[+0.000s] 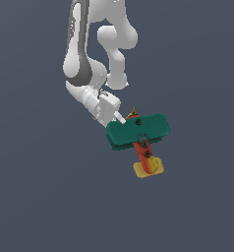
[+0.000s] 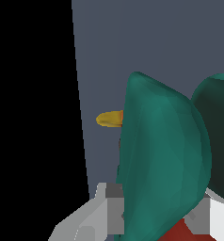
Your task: Pick up the object and move it to a goal position.
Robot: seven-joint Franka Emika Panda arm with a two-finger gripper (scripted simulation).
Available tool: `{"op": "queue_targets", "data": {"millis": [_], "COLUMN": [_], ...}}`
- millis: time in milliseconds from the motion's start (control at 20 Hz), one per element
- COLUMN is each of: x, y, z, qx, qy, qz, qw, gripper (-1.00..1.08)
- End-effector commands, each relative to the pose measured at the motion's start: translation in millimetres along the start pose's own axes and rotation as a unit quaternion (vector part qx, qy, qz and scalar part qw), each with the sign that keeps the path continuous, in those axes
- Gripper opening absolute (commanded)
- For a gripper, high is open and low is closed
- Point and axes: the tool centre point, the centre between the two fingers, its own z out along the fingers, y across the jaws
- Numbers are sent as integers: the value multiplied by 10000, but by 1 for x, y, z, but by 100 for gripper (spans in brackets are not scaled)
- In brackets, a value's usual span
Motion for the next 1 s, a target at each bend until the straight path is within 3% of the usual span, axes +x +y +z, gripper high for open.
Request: {"op": "queue_targets", "data": {"millis": [0, 550, 950], "x": [-5, -28, -40], "y": [-25, -136, -195], "z": [-7, -43, -61], "qx": [18, 15, 15], "qy": [5, 12, 9], "qz": [-25, -28, -29], "qw": [10000, 10000, 10000], "gripper": [-100, -100, -100]}}
